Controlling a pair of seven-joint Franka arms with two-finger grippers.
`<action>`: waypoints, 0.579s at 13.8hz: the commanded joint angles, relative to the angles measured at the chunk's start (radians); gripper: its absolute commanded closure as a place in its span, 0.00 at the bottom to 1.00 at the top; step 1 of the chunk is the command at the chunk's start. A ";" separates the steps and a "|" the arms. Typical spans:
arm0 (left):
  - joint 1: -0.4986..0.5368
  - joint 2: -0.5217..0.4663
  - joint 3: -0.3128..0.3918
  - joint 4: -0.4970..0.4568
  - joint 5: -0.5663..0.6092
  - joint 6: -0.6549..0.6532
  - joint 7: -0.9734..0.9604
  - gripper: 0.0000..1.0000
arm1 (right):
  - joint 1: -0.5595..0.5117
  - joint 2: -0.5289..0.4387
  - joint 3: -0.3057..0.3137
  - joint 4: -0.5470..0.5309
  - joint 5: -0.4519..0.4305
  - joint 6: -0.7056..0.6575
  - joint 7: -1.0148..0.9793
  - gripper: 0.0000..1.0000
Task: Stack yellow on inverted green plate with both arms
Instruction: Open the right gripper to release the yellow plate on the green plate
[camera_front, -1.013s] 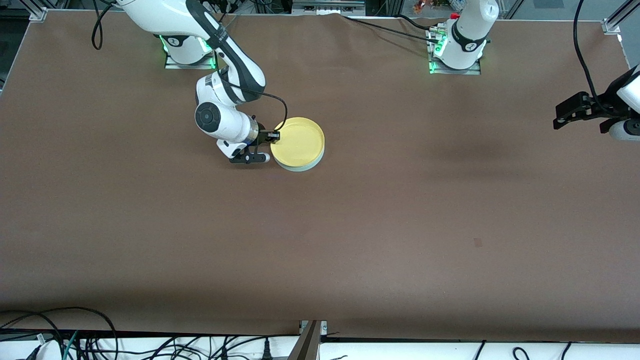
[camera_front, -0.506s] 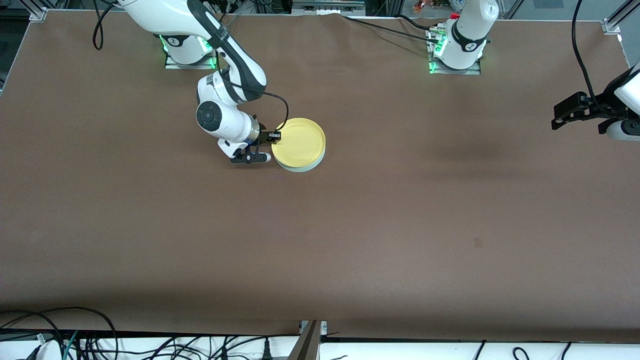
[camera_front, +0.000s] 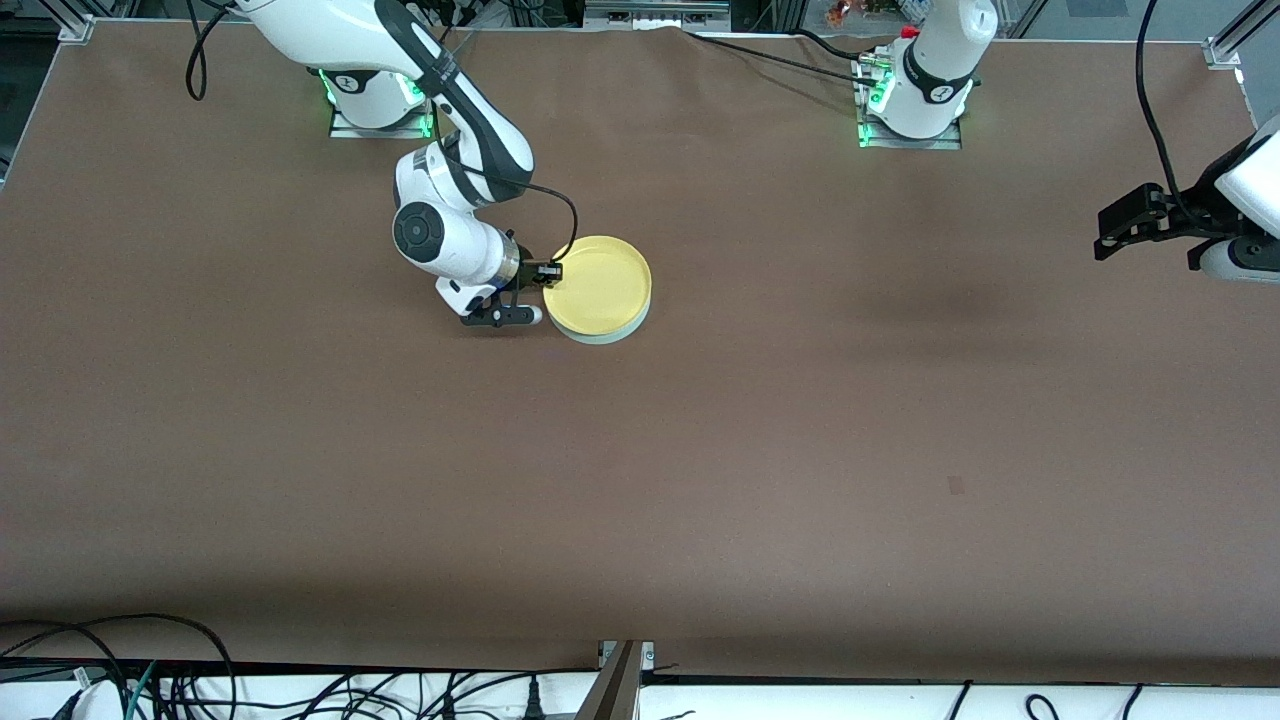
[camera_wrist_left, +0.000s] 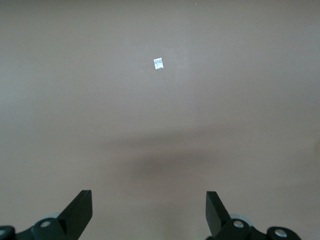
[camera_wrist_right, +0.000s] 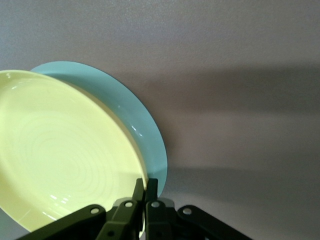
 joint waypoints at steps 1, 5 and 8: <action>0.002 0.004 0.002 0.008 -0.019 0.003 -0.001 0.00 | 0.020 0.010 0.003 -0.016 0.018 0.031 0.022 1.00; 0.000 0.004 0.002 0.008 -0.020 0.003 -0.001 0.00 | 0.020 0.010 0.003 -0.018 0.018 0.028 0.024 0.72; 0.002 0.004 0.002 0.008 -0.020 0.003 -0.001 0.00 | 0.017 -0.030 -0.019 -0.003 0.018 0.012 0.015 0.00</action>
